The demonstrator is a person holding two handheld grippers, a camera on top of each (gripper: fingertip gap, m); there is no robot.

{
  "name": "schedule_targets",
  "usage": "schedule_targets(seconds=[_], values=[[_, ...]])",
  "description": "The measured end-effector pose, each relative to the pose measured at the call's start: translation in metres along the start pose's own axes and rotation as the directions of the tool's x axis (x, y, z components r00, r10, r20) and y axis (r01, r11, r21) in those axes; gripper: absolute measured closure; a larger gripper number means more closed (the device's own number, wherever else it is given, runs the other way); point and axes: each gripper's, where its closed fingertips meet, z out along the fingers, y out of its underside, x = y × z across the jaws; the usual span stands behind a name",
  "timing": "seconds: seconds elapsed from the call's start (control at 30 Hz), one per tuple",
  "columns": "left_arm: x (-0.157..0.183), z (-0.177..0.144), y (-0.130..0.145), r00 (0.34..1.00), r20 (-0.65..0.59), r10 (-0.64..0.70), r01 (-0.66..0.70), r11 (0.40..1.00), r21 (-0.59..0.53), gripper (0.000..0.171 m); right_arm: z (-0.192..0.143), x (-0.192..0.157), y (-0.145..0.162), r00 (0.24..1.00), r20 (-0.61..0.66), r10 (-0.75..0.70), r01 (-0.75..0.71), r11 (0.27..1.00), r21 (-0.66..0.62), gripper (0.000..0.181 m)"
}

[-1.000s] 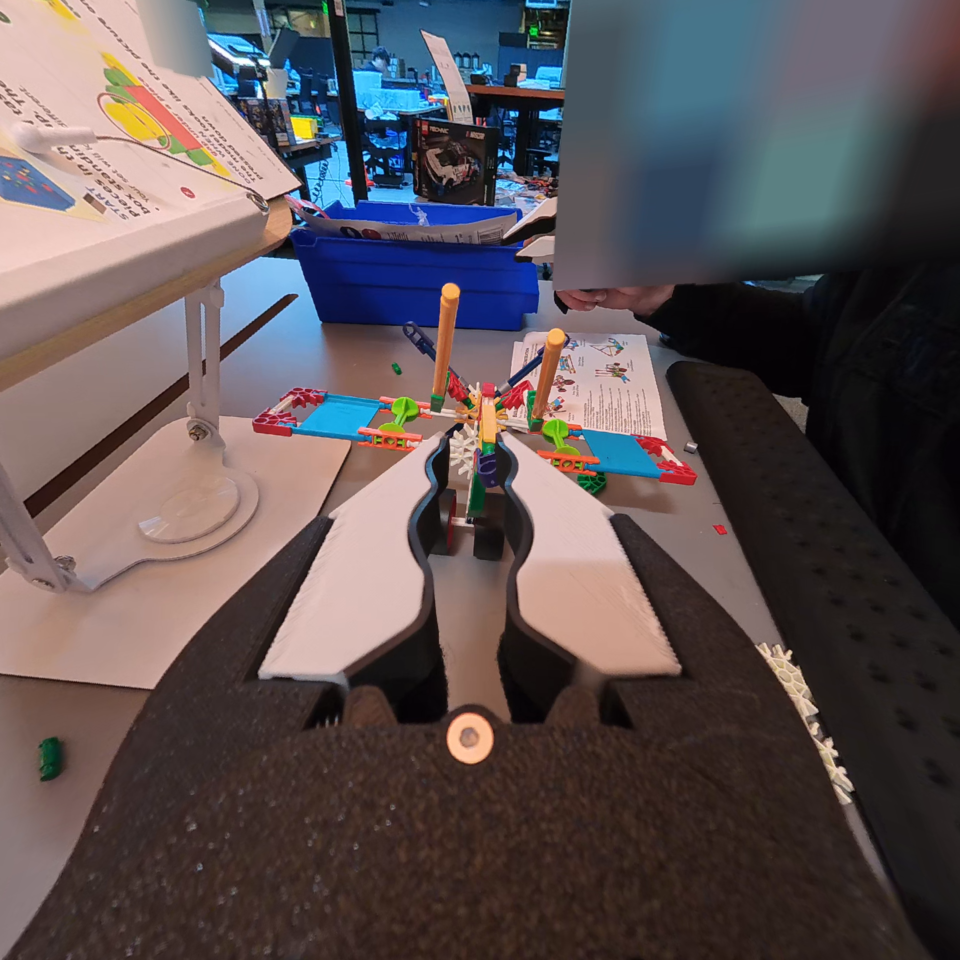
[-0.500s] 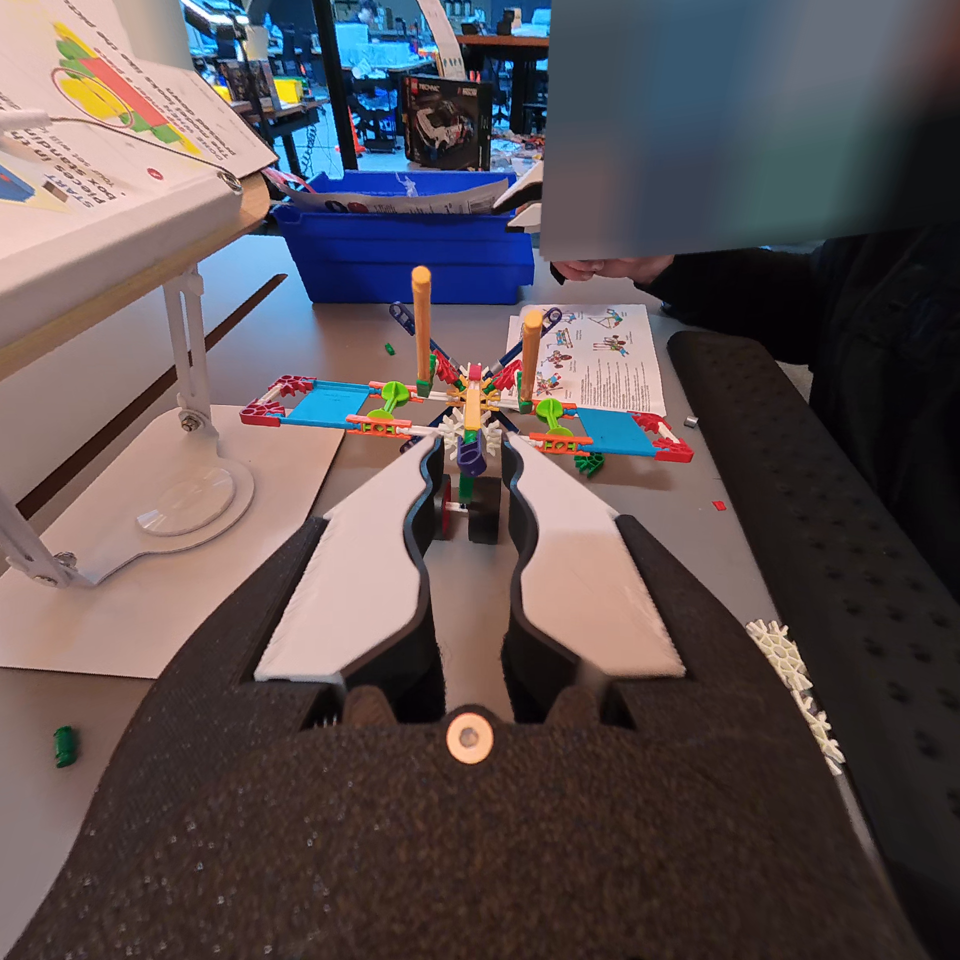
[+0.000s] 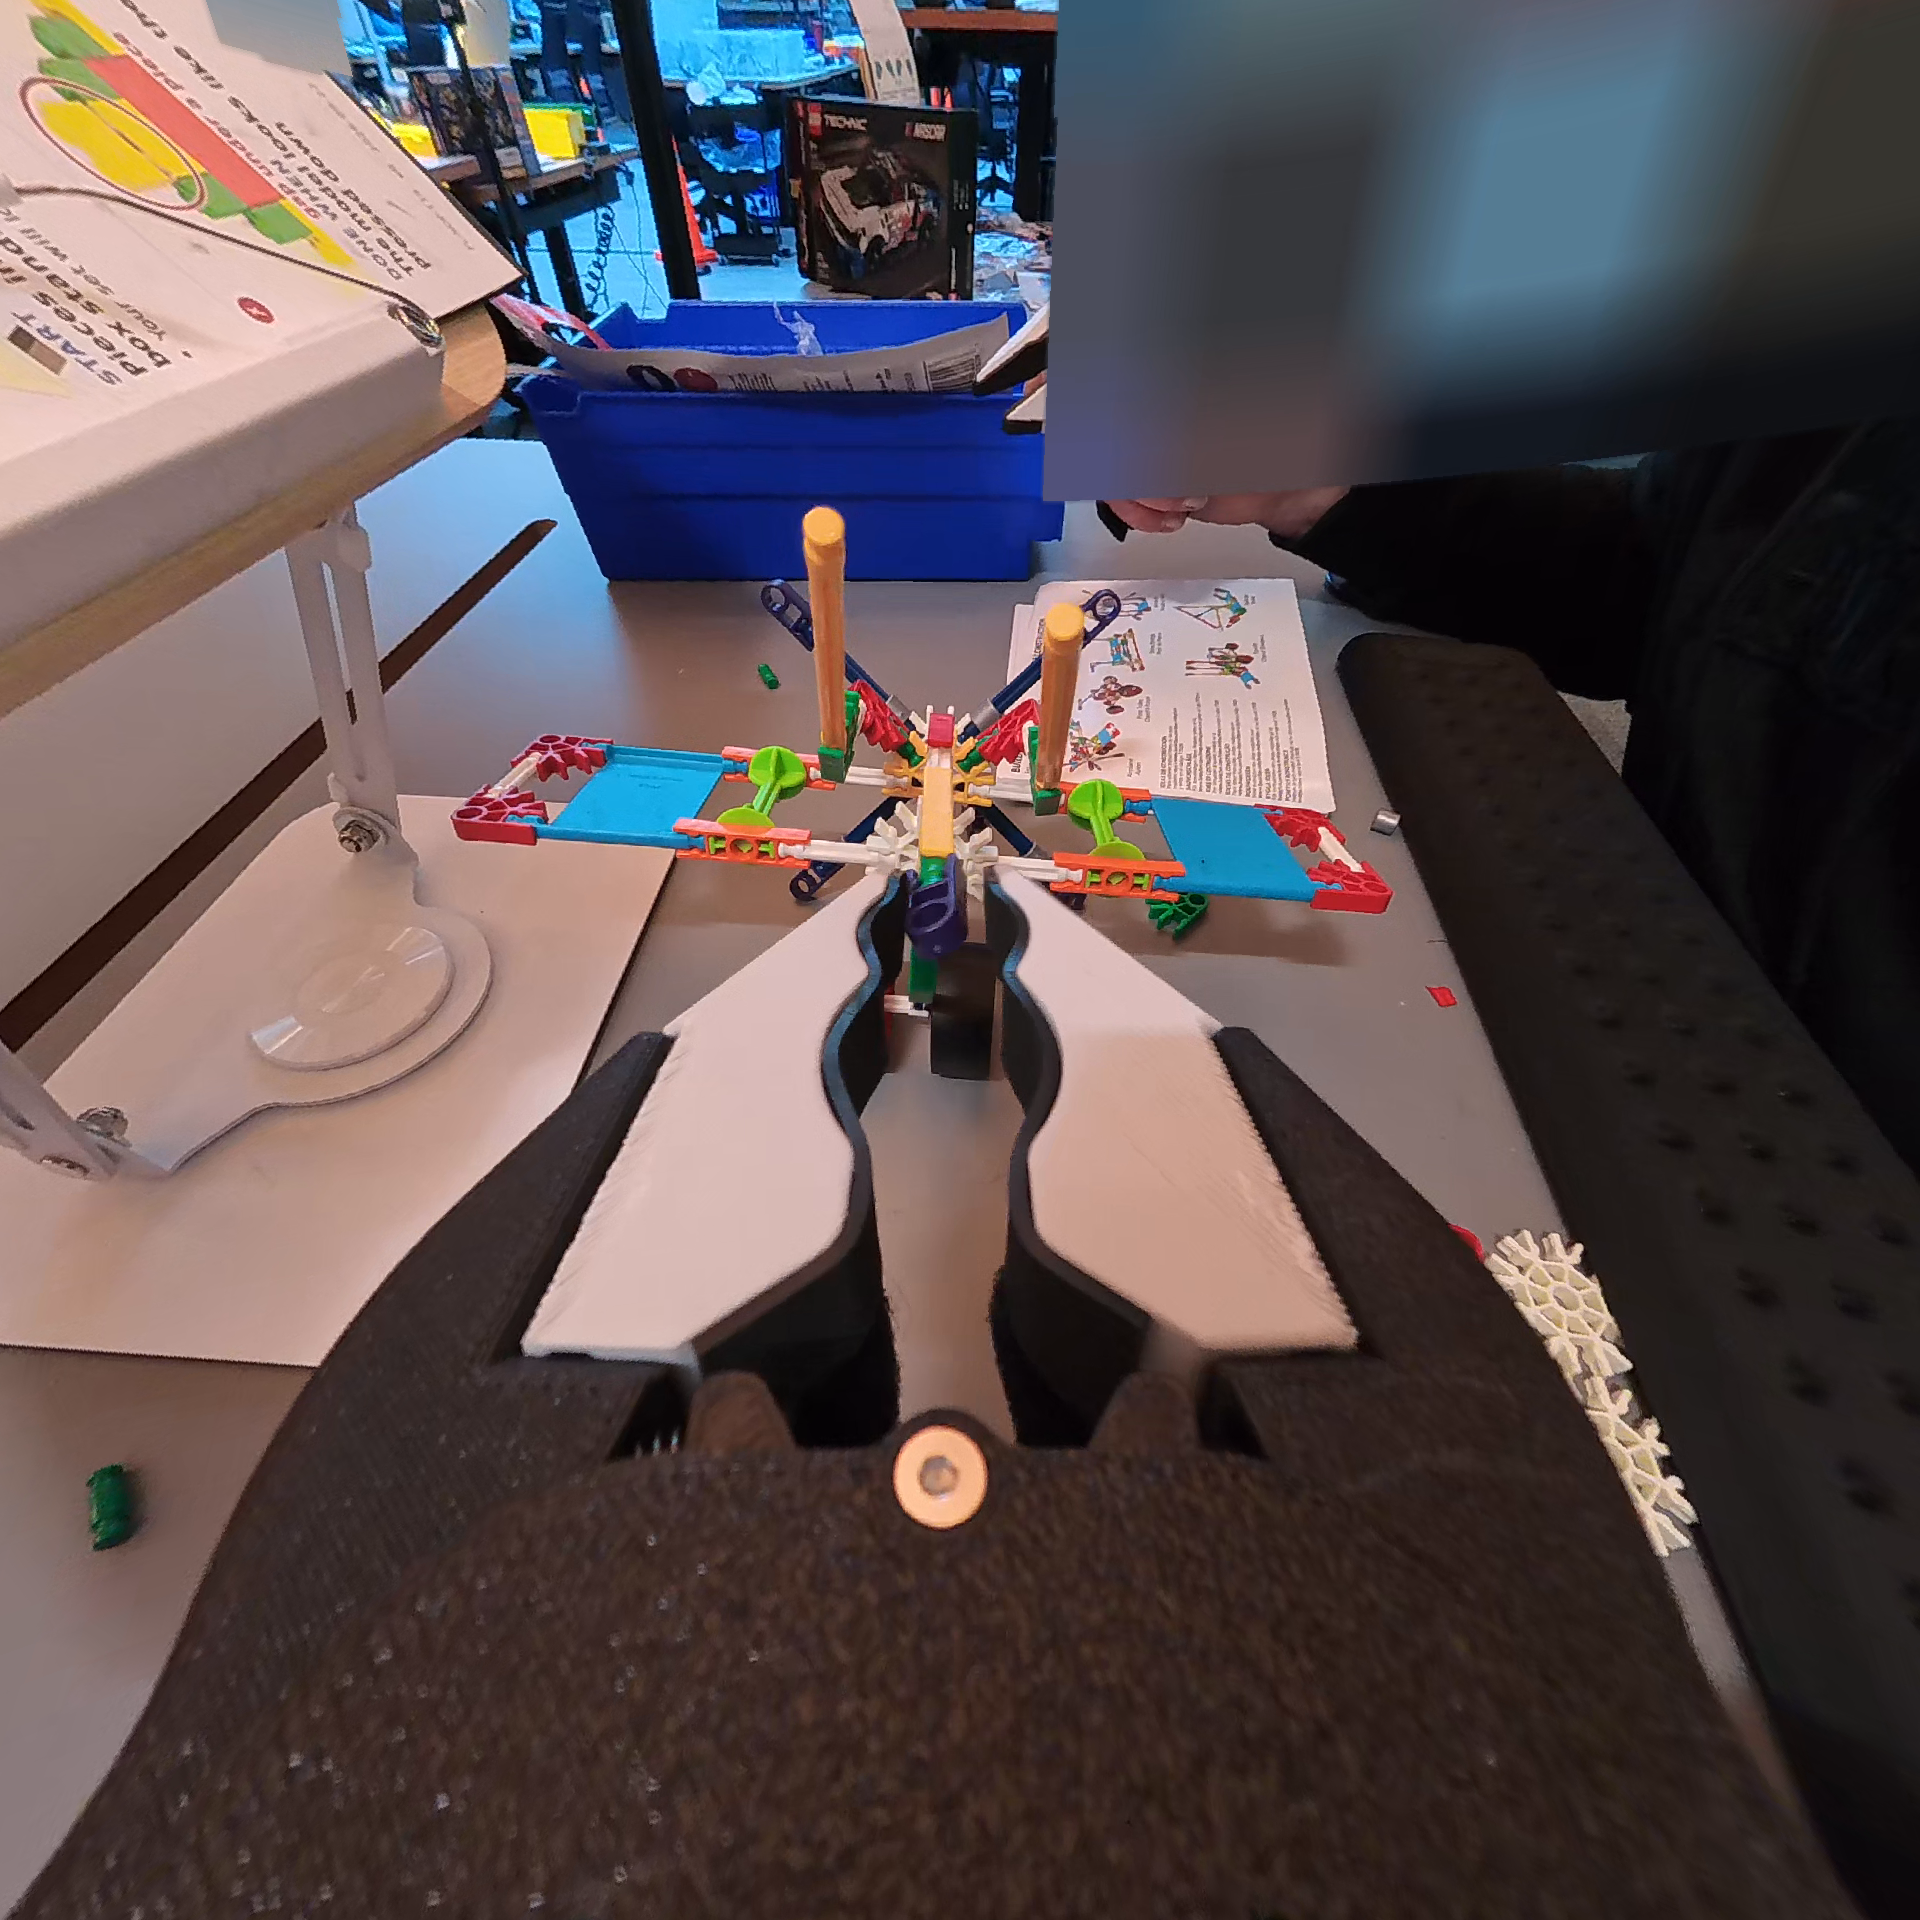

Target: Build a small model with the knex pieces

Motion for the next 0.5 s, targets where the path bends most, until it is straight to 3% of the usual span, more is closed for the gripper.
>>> schedule_targets(seconds=[0.5], values=[[-0.0035,0.0008,-0.0005,1.000,0.014,0.000,0.000,1.000,0.009,0.161,0.0002,-0.0009,0.0004,1.000,0.005,0.001,-0.001,1.000,0.000,0.163]])
